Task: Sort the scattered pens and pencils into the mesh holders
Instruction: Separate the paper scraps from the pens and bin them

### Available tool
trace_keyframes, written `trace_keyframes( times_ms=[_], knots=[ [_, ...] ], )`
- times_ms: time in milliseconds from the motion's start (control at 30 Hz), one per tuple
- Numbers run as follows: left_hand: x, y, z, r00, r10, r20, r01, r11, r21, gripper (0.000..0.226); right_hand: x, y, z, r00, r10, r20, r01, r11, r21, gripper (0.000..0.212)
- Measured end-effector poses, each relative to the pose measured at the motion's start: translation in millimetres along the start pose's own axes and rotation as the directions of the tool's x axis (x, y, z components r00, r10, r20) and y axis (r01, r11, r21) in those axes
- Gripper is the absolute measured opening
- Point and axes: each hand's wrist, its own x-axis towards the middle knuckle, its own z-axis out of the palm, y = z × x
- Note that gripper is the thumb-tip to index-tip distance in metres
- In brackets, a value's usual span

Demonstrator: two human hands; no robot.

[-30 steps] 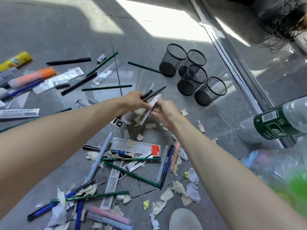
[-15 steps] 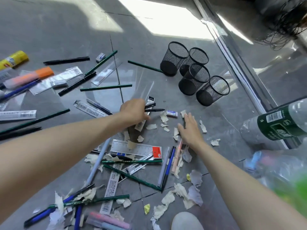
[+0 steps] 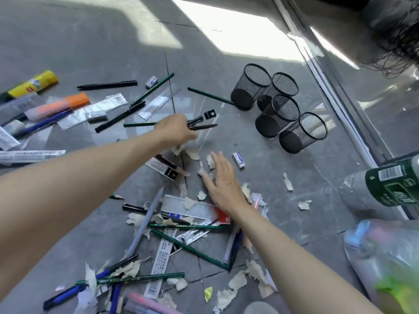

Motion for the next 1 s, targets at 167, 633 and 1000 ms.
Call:
trace_keyframes(
  times_ms=[167,633,1000],
  knots=[
    [8.4,-29.9,-11.4,0.998,0.021,0.053,-0.03,0.983,0.183,0.023,11.6,-23.9,13.0,0.98,-0.088,0.179,0.135,0.953,-0.272,0.052],
    [4.1,-25.6,26.2,0.895,0.429,-0.125,-0.323,0.814,0.483,0.05,-4.9,35.2,-30.3,0.786,0.351,-0.51,-0.468,0.876,-0.118,0.04],
    [-51.3,4.1,95.2,0.849,0.478,0.225,-0.501,0.863,0.059,0.05,-26.1,62.8,-45.1,0.904,0.3,-0.304,-0.353,0.925,-0.139,0.042]
  ],
)
